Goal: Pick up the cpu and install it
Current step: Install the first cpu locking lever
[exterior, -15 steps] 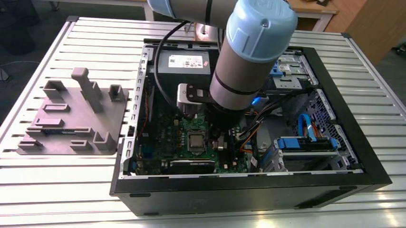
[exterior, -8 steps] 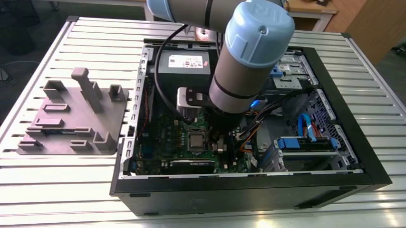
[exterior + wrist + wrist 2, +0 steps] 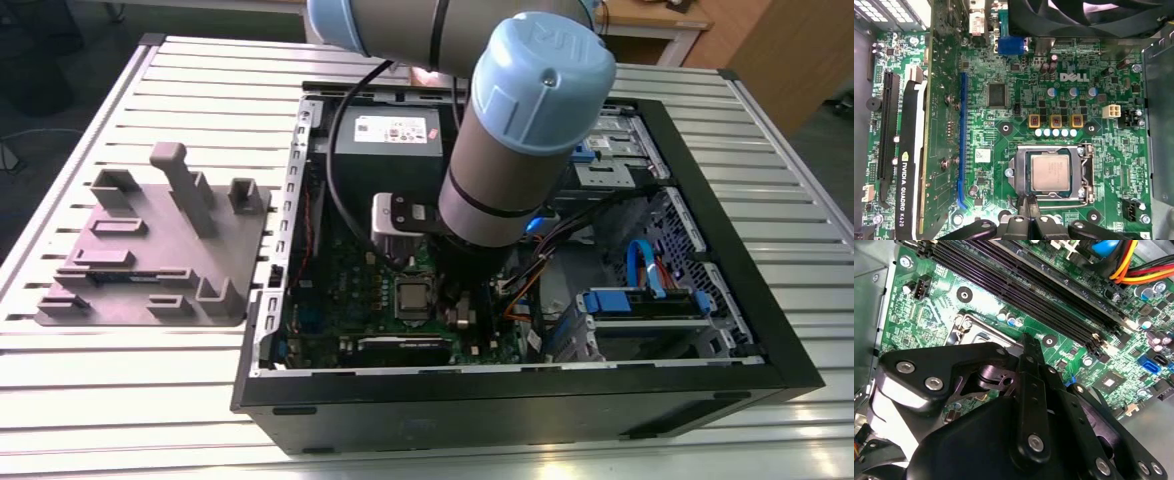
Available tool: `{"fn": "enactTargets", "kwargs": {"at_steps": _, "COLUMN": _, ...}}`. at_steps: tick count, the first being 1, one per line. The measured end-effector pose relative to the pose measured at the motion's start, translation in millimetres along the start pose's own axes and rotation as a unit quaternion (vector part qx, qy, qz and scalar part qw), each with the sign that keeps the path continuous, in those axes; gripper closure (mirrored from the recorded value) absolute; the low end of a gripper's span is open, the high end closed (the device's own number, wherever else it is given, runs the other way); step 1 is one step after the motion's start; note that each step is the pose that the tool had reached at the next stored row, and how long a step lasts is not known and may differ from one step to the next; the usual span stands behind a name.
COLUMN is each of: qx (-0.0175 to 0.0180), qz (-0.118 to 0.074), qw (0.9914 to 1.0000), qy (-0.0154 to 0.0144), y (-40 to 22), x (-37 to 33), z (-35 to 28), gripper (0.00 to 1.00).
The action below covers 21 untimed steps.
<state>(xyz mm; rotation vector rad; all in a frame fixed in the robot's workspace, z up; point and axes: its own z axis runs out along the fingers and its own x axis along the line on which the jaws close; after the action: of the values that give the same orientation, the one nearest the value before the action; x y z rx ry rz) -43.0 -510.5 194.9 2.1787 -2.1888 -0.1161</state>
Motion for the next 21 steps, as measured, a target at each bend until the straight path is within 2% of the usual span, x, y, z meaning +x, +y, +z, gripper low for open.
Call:
{"fn": "enactTargets", "kwargs": {"at_steps": 4, "qx": 0.0, "qz": -0.001, "qw": 1.0, "qy": -0.0001, "y": -0.2, "x": 0.4, "z": 2.3, "gripper": 0.89}}
{"fn": "enactTargets", "kwargs": {"at_steps": 14, "qx": -0.0001, "qz": -0.004, "qw": 0.99999, "qy": -0.0012, "y": -2.7, "x": 0.4, "z": 3.6, "gripper": 0.89}}
{"fn": "enactTargets", "kwargs": {"at_steps": 15, "qx": -0.0001, "qz": -0.005, "qw": 0.99998, "qy": -0.0038, "y": -3.0, "x": 0.5, "z": 4.0, "gripper": 0.89}}
{"fn": "enactTargets", "kwargs": {"at_steps": 17, "qx": -0.0002, "qz": -0.005, "qw": 0.99991, "qy": -0.0121, "y": -3.5, "x": 0.6, "z": 4.8, "gripper": 0.89}}
{"fn": "enactTargets", "kwargs": {"at_steps": 18, "qx": -0.0002, "qz": -0.006, "qw": 0.99987, "qy": -0.0149, "y": -3.8, "x": 0.5, "z": 5.2, "gripper": 0.89}}
{"fn": "enactTargets", "kwargs": {"at_steps": 19, "qx": -0.0001, "qz": -0.006, "qw": 0.99985, "qy": -0.0164, "y": -4.0, "x": 0.4, "z": 5.5, "gripper": 0.89}}
{"fn": "enactTargets", "kwargs": {"at_steps": 21, "qx": -0.0001, "qz": -0.006, "qw": 0.99984, "qy": -0.0168, "y": -4.1, "x": 0.4, "z": 5.9, "gripper": 0.89}}
